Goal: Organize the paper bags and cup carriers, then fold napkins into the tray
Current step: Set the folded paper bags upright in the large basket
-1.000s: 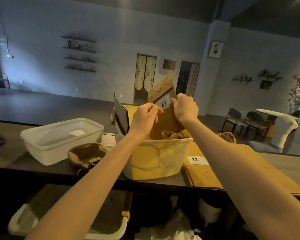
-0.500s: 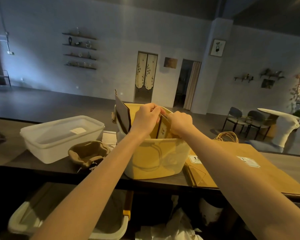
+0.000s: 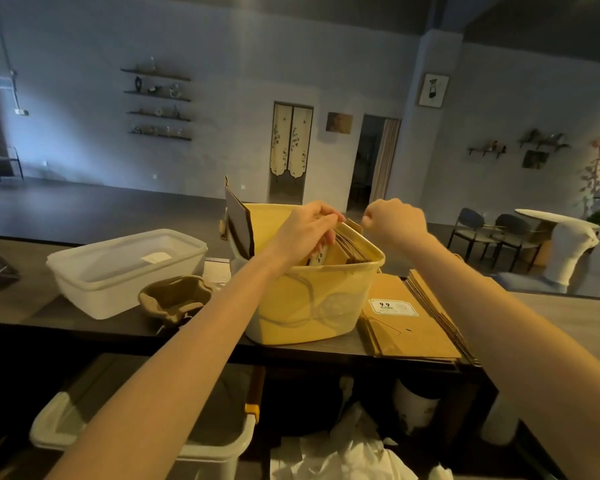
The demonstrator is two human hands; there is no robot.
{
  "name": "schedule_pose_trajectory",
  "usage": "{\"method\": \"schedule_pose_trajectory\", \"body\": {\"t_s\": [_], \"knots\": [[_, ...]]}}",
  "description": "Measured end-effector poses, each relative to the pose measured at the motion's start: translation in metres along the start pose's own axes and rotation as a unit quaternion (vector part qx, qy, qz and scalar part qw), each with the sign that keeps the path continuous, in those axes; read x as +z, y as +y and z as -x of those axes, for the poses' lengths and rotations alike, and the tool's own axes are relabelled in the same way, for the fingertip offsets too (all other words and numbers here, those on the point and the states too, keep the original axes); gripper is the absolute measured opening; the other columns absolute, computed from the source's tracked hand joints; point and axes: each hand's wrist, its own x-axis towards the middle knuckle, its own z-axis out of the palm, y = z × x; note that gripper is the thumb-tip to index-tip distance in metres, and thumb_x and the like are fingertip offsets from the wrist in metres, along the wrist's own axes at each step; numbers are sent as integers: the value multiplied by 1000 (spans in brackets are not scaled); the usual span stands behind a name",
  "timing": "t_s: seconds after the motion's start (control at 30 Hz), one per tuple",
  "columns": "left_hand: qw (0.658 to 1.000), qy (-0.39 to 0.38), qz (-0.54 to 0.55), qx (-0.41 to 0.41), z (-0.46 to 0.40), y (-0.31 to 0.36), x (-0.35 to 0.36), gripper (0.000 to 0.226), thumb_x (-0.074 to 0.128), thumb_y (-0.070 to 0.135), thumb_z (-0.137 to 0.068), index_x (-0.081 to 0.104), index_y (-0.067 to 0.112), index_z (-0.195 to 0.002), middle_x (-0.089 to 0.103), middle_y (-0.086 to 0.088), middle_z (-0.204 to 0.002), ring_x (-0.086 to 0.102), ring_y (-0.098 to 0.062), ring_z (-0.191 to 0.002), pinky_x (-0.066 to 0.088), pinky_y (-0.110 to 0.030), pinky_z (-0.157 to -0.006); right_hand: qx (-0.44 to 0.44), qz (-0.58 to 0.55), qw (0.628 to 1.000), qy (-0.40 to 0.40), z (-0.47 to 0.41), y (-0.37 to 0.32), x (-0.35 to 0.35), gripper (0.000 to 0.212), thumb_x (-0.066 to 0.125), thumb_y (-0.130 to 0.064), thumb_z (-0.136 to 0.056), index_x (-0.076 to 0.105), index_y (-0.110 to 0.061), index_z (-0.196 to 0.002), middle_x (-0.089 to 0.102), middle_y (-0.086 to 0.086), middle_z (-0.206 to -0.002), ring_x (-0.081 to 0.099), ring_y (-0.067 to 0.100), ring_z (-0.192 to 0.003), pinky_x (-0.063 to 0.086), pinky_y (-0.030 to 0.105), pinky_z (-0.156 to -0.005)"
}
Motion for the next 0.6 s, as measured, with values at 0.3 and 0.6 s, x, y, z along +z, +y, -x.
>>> {"method": "schedule_pose_trajectory", "body": {"t_s": [0.3, 0.6], "knots": [[987, -93, 103, -79, 14, 20, 64, 25, 36, 19, -100, 59, 11, -96, 55, -2, -73, 52, -9, -64, 46, -18, -57, 82, -3, 996, -18, 67, 80, 2, 29, 40, -30, -97, 64, -14, -100, 63, 5, -83, 60, 22, -74, 53, 36, -70], [947, -143, 9, -288, 29, -20, 125, 38, 42, 28, -99, 44, 12, -133, 47, -11, -135, 45, -22, -120, 40, -32, -96, 187, -143, 952, -194, 111, 116, 51, 29, 45, -27, -95, 65, -7, -104, 65, 9, -92, 60, 22, -84, 49, 33, -74]]}}
